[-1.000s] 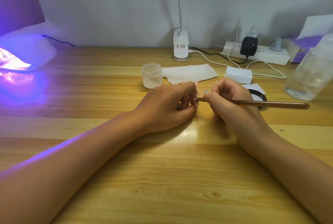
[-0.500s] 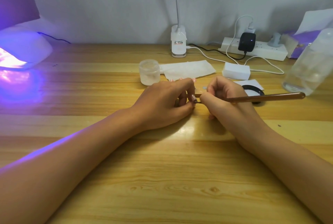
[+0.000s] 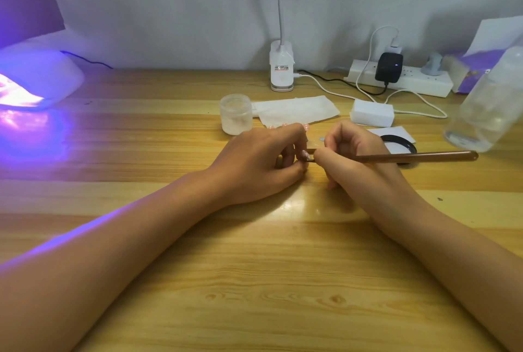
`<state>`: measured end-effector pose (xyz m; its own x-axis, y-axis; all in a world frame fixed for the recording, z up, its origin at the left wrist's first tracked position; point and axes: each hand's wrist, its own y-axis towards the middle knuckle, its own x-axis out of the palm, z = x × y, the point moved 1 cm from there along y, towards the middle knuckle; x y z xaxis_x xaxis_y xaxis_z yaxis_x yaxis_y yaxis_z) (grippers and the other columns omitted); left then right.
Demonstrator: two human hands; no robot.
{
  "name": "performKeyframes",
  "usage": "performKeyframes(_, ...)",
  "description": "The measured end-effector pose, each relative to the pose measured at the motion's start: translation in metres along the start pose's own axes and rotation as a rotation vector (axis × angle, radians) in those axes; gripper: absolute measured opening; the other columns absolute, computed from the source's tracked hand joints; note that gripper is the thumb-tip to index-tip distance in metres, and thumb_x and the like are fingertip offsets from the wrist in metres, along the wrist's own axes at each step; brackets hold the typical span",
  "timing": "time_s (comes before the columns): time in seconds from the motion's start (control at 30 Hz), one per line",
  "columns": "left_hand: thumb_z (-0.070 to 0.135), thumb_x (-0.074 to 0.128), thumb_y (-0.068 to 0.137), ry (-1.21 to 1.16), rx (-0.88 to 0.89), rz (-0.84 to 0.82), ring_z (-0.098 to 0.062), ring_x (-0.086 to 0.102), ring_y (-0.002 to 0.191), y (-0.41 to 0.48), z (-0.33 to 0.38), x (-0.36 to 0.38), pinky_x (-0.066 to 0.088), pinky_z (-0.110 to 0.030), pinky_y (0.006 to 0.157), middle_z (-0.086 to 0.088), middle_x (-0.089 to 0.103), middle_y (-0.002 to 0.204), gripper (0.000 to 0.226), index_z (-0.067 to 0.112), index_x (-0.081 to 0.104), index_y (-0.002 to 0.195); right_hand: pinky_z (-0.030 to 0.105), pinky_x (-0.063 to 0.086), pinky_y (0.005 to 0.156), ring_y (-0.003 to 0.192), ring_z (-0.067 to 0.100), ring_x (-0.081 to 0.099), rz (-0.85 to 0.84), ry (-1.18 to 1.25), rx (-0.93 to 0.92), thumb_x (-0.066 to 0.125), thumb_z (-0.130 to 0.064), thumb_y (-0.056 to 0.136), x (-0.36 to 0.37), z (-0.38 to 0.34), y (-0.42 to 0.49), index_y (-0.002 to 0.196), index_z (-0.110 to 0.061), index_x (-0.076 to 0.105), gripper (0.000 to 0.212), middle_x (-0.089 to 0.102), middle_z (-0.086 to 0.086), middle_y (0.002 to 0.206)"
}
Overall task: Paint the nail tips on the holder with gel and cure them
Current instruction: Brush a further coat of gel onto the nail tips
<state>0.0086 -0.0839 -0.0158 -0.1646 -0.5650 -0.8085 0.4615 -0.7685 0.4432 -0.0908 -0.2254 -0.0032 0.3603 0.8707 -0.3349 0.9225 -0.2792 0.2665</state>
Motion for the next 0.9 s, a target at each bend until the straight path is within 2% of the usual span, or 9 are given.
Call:
performKeyframes(0.23, 0.028, 0.064, 0.089, -0.007, 0.001, 0.003, -0.001, 0.048, 0.060, -0.0001, 0.0020, -0.0004, 0.040, -0.029, 0.057, 0.014, 0.052, 0.066, 0.010, 0.027, 0.055, 0.093, 0.035, 0.039, 0.057, 0.061, 0.019, 0.044, 0.050, 0.053, 0.002, 0.061, -0.010, 0.084, -0.0017, 0.0013, 0.0020, 0.081, 0.004, 0.048, 0.020, 0.045, 0.006, 0.065)
performKeyframes(0.4, 0.030, 0.064, 0.089, -0.006, 0.002, 0.000, 0.000, 0.048, 0.060, 0.0000, 0.0029, -0.0013, 0.039, -0.028, 0.057, 0.014, 0.051, 0.065, 0.013, 0.030, 0.051, 0.090, 0.035, 0.038, 0.059, 0.060, 0.015, 0.045, 0.015, 0.082, 0.003, 0.062, -0.012, 0.090, -0.0018, 0.0019, 0.0015, 0.081, -0.008, 0.051, 0.015, 0.050, 0.003, 0.062)
performKeyframes(0.5, 0.028, 0.065, 0.088, 0.000, 0.002, -0.005, 0.001, 0.048, 0.060, 0.0003, 0.0035, -0.0018, 0.040, -0.029, 0.057, 0.015, 0.051, 0.066, 0.022, 0.034, 0.045, 0.089, 0.033, 0.035, 0.059, 0.061, 0.016, 0.042, 0.005, 0.038, 0.002, 0.061, -0.010, 0.087, -0.0005, 0.0012, 0.0012, 0.081, -0.004, 0.049, 0.015, 0.047, 0.004, 0.064)
performKeyframes(0.6, 0.029, 0.065, 0.088, -0.005, -0.005, -0.015, -0.001, 0.049, 0.061, 0.0001, 0.0019, -0.0012, 0.041, -0.029, 0.057, 0.015, 0.052, 0.068, 0.015, 0.030, 0.051, 0.091, 0.032, 0.035, 0.058, 0.062, 0.018, 0.043, 0.022, -0.010, 0.000, 0.061, -0.011, 0.082, -0.0004, 0.0000, 0.0014, 0.083, 0.002, 0.049, 0.019, 0.046, 0.007, 0.066)
performKeyframes(0.73, 0.030, 0.065, 0.088, -0.006, 0.002, -0.007, -0.001, 0.049, 0.061, -0.0002, 0.0007, -0.0003, 0.042, -0.031, 0.056, 0.015, 0.053, 0.067, 0.011, 0.028, 0.054, 0.091, 0.042, 0.039, 0.058, 0.063, 0.022, 0.043, 0.033, -0.010, -0.018, 0.061, -0.013, 0.079, -0.0008, -0.0010, 0.0016, 0.082, 0.007, 0.047, 0.024, 0.046, 0.011, 0.067)
performKeyframes(0.83, 0.030, 0.065, 0.088, -0.009, 0.004, -0.003, 0.001, 0.049, 0.062, -0.0003, 0.0005, -0.0002, 0.041, -0.029, 0.056, 0.016, 0.052, 0.067, 0.014, 0.030, 0.052, 0.089, 0.035, 0.040, 0.053, 0.060, 0.020, 0.044, 0.055, 0.023, -0.011, 0.061, -0.011, 0.083, -0.0025, 0.0012, 0.0021, 0.081, 0.004, 0.048, 0.020, 0.046, 0.008, 0.066)
performKeyframes(0.9, 0.030, 0.065, 0.088, -0.011, 0.004, -0.004, 0.002, 0.050, 0.062, -0.0004, 0.0006, -0.0004, 0.039, -0.027, 0.055, 0.017, 0.052, 0.066, 0.017, 0.033, 0.049, 0.088, 0.028, 0.040, 0.052, 0.057, 0.012, 0.046, 0.056, 0.073, 0.001, 0.061, -0.010, 0.088, -0.0031, 0.0022, 0.0017, 0.078, -0.007, 0.049, 0.016, 0.048, 0.001, 0.062)
